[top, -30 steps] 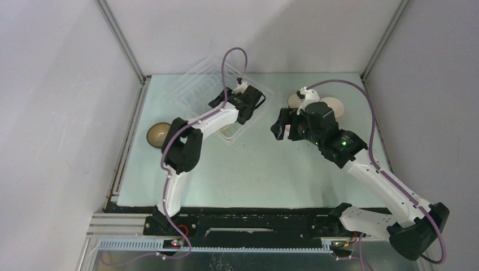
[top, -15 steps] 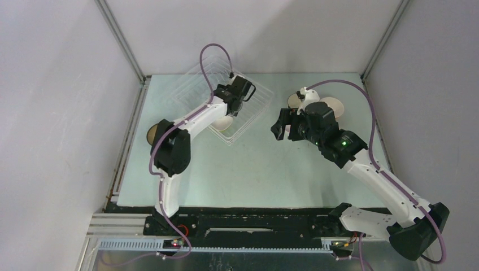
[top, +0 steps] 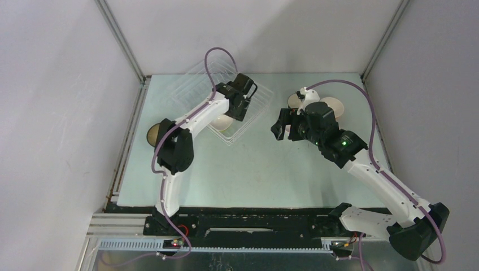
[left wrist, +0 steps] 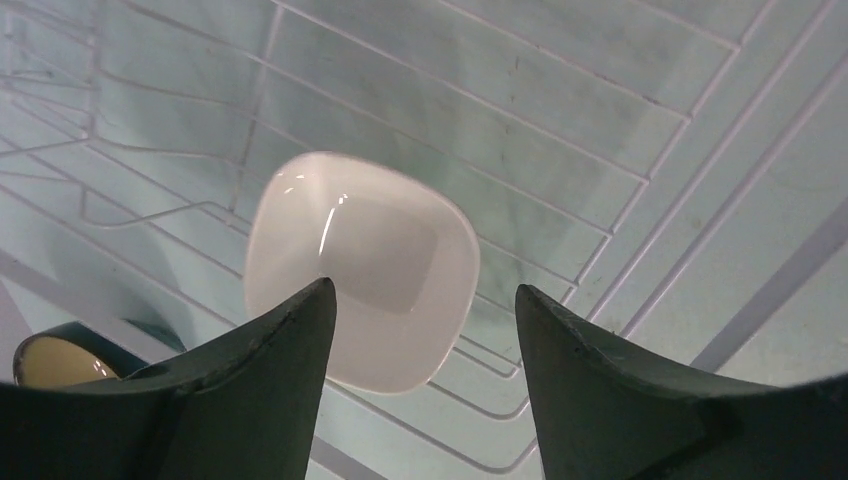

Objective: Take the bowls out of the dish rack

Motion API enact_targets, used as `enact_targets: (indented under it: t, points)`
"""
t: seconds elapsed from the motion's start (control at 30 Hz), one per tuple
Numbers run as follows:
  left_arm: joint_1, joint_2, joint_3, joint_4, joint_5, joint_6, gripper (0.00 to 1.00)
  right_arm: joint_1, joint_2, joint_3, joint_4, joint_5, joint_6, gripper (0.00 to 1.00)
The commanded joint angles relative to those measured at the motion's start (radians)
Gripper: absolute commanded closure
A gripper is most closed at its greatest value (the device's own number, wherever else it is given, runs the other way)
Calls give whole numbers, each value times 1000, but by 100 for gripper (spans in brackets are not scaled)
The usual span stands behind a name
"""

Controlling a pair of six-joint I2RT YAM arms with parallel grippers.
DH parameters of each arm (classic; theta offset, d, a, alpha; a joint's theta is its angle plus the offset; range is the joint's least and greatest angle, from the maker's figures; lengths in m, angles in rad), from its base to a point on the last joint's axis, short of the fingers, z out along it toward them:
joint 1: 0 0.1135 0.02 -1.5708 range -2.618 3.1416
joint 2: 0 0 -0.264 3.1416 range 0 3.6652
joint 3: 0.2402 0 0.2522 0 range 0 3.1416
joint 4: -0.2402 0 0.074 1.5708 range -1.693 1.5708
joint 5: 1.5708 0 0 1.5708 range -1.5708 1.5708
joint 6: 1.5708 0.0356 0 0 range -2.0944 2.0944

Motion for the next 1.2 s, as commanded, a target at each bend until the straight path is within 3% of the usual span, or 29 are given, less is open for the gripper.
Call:
enact_targets:
  t: [0.0, 0.4, 0.53, 0.73, 0.9, 1.17]
  points:
    - [4, 51, 66, -77, 68, 65, 27, -2, -10, 21, 30, -3, -15, 12]
    - [15, 132, 115, -102, 63, 78, 50, -2, -13, 21, 12, 8, -13, 12]
    - [18, 143, 117, -112, 38, 75, 63, -2, -13, 21, 12, 9, -12, 12]
    - [19, 111, 120, -125, -52, 68, 98, -2, -13, 21, 13, 8, -9, 12]
    - [19, 43, 127, -136, -148, 55, 100, -2, -16, 21, 10, 10, -9, 12]
    - [14, -113, 109, -99, -166, 28, 100, -3, -29, 20, 1, 32, -6, 12]
